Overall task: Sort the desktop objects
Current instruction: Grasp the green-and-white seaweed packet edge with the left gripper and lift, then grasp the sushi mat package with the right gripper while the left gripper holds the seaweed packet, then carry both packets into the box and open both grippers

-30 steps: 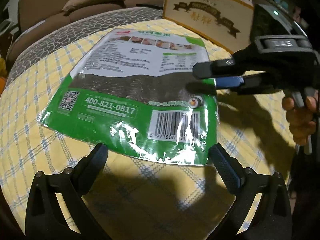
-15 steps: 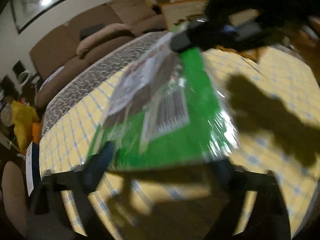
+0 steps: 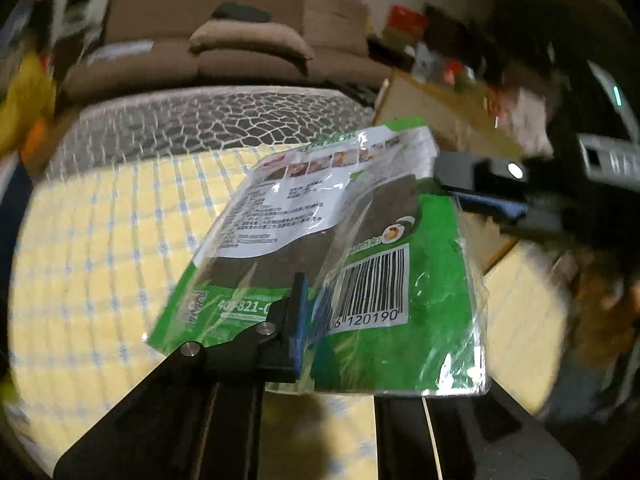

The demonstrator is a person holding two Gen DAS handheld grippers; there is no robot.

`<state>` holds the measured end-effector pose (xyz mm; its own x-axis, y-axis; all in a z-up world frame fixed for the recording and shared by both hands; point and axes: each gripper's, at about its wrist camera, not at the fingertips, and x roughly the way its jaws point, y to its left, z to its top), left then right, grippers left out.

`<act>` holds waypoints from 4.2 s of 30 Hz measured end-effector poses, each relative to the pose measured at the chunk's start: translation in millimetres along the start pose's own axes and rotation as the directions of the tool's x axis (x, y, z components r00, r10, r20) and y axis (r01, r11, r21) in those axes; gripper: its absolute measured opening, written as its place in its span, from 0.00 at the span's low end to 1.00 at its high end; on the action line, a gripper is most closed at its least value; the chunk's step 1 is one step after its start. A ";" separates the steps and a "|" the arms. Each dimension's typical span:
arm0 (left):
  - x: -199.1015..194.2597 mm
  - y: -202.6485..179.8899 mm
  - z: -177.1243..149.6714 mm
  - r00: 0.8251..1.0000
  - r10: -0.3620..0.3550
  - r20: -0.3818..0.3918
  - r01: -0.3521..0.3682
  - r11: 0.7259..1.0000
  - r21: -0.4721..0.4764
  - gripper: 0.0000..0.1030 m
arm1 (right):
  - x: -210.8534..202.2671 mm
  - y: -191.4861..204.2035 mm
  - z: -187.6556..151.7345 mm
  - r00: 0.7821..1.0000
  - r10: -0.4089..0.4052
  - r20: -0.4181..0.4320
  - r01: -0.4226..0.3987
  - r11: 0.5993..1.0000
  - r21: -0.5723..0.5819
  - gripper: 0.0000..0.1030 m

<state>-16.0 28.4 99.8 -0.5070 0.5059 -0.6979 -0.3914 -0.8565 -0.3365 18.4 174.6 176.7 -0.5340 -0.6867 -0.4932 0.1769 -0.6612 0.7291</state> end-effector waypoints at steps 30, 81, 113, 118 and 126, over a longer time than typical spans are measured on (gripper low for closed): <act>-48.2 147.1 -86.0 0.916 -0.268 0.298 0.399 0.550 -0.733 0.04 | 73.9 -60.4 -118.8 0.976 0.097 -0.194 -0.044 0.965 0.259 0.62; -58.5 -78.8 57.1 0.864 -0.446 0.233 0.502 0.790 -0.352 0.06 | -168.8 -22.5 53.3 0.987 -0.072 0.140 0.098 0.977 -0.188 0.20; 108.1 -273.9 110.6 0.851 -0.523 -0.050 0.504 0.839 -0.204 0.09 | -297.0 -220.8 110.4 0.912 -0.289 0.291 0.293 0.956 0.032 0.19; 124.1 -271.3 112.1 0.876 -0.476 -0.077 0.452 0.866 -0.212 0.09 | -280.7 -226.9 118.7 0.903 -0.335 0.269 0.344 0.939 0.014 0.19; 138.2 -279.1 113.4 0.927 -0.354 -0.126 0.341 0.933 -0.114 0.09 | -252.1 -226.0 129.4 0.846 -0.483 0.226 0.507 0.860 -0.055 0.19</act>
<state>-63.9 349.0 168.9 -0.2345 0.7590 -0.6074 -0.4505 -0.6386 -0.6240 6.1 536.2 197.7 -0.7241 -0.1928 -0.6622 -0.0730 -0.9333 0.3515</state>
